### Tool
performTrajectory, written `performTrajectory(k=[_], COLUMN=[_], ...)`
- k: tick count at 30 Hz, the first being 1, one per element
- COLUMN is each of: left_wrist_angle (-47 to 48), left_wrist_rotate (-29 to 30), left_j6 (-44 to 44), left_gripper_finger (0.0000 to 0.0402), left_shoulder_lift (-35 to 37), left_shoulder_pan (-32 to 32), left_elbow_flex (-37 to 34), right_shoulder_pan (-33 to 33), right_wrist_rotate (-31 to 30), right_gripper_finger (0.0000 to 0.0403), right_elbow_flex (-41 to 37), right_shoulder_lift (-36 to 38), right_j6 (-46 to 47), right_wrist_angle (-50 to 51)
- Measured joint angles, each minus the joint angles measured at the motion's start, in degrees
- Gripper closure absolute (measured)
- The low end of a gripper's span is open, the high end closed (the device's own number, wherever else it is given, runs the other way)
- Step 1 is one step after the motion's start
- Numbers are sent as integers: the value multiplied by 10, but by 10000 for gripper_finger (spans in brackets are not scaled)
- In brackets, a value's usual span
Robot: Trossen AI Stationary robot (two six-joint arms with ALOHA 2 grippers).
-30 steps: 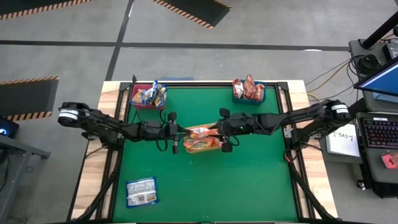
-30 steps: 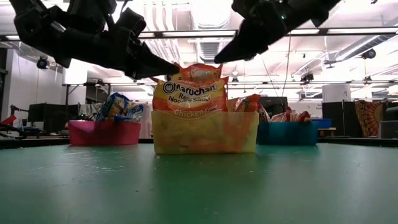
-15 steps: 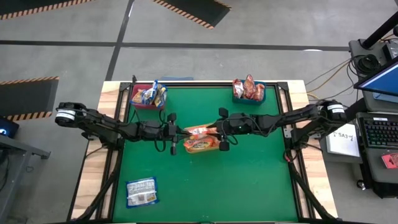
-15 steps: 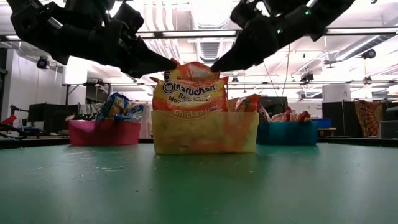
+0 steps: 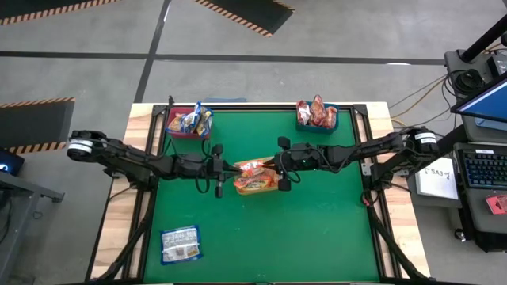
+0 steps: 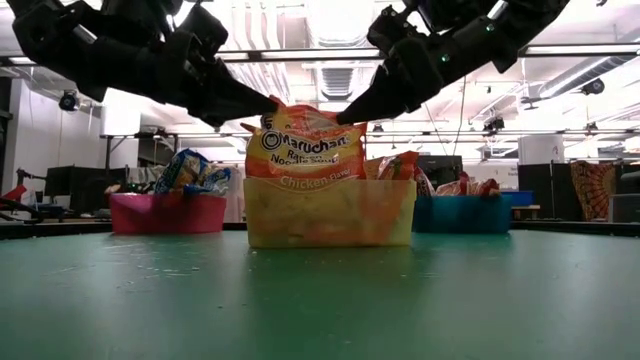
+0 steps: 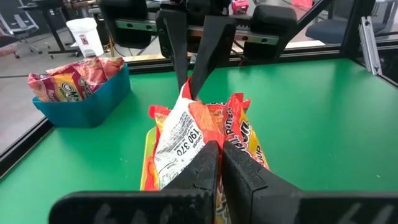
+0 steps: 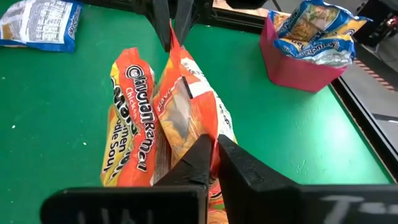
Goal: Sort Maruchan noodles
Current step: Put the orange noodle pack into the yellow bin
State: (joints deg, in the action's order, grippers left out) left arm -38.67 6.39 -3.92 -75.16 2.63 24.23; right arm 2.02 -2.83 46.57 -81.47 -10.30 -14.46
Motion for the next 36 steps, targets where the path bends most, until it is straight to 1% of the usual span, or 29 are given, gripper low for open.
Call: performTrajectory(k=[7, 10, 17, 24, 28, 32, 36], left_wrist_angle=[77, 103, 106, 107, 126, 141, 157], left_wrist_rotate=[0, -1, -1, -1, -1, -1, 0], left_j6=[1, 7, 10, 1, 0, 0, 3], left_gripper_finger=[401, 401, 401, 401, 401, 401, 401], left_shoulder_lift=[51, 60, 64, 90, 106, 120, 132], left_shoulder_pan=[0, 1, 6, 11, 11, 11, 11], left_elbow_flex=[0, 0, 4, 4, 4, 4, 4], right_shoulder_pan=[0, 0, 0, 0, 0, 0, 0], right_wrist_rotate=[-2, -2, -2, -2, -2, -2, -2], right_gripper_finger=[394, 394, 394, 389, 363, 322, 284], right_elbow_flex=[0, -1, 3, 17, 17, 17, 17], right_shoulder_lift=[-1, -9, -15, -15, -15, -11, 7], right_j6=[21, 28, 35, 47, 51, 53, 61], right_wrist_angle=[5, 5, 7, 28, 28, 31, 40])
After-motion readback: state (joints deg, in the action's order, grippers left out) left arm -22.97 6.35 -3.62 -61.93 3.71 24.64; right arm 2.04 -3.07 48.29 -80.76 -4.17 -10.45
